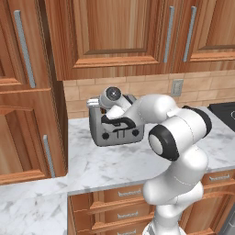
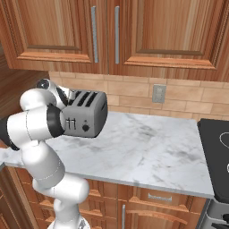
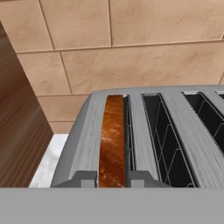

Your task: Start the toaster. Once the lever pops up, take the bread to the plate on the dining counter.

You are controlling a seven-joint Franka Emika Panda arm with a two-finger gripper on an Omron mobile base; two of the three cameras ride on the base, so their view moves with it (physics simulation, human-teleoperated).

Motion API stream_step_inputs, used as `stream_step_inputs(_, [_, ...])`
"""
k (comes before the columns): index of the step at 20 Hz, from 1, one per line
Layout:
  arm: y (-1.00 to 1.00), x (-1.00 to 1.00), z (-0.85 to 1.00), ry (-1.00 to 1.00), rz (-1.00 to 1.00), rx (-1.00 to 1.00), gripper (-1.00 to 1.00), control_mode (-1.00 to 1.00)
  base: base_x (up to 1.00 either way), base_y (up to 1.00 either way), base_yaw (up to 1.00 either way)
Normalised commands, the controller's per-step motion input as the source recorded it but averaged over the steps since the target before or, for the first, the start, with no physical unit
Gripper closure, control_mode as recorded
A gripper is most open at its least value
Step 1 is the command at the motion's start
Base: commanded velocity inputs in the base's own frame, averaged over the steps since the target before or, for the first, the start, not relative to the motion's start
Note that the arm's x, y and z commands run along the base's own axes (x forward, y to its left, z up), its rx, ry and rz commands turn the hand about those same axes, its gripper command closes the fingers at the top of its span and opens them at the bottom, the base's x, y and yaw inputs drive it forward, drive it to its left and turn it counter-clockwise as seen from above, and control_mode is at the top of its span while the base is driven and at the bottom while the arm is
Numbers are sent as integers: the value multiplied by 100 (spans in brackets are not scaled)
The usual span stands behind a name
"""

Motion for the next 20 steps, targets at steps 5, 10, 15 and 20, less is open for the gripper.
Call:
stream_step_inputs(5, [0,0,0,0,0,0,100,-100,0,0,0])
stream_step_inputs(10, [0,0,0,0,0,0,100,-100,0,0,0])
stream_step_inputs(15, [0,0,0,0,0,0,100,-100,0,0,0])
stream_step_inputs(20, [0,0,0,0,0,0,100,-100,0,0,0])
